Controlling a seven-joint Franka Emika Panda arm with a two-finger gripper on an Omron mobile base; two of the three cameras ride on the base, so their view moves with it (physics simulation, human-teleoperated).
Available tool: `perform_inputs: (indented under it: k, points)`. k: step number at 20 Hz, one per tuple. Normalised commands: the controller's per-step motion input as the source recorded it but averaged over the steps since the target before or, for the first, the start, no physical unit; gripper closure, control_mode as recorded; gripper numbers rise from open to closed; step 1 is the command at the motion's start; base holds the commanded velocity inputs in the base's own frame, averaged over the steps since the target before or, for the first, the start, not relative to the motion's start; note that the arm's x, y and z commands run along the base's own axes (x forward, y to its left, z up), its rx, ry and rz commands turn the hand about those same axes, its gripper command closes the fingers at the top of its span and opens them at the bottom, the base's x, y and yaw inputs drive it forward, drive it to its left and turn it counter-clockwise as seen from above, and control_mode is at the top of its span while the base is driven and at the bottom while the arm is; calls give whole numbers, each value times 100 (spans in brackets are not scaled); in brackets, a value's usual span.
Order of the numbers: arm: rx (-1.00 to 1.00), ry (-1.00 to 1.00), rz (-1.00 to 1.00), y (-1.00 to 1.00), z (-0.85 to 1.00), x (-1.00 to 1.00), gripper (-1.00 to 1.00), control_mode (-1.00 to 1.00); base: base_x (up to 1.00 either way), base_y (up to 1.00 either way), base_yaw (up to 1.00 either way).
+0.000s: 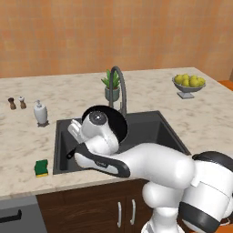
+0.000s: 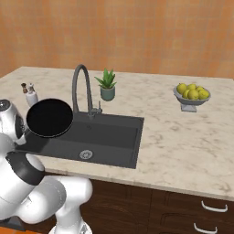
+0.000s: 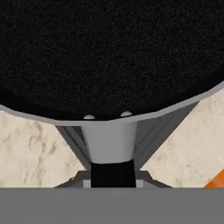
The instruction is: Pick the pan and sponge and place them into the sink. Then turn on the water.
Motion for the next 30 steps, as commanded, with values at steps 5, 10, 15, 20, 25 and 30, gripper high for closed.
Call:
perform_inputs:
  k: [5, 10, 15, 20, 25, 30]
  points:
    - [0, 10, -6, 1, -9, 1, 100, -100, 0, 0, 0]
    - [0, 0, -3, 32, 0, 1, 100, -100, 0, 0, 0]
    - [0, 5, -3, 3, -26, 16, 100, -100, 0, 0, 0]
    - [0, 11, -1, -15, -41, 28, 100, -100, 0, 0, 0]
    - [-5, 0, 0, 0, -22, 58, 100, -100, 0, 0, 0]
    - [-12, 3, -2, -6, -21, 59, 100, -100, 0, 0, 0]
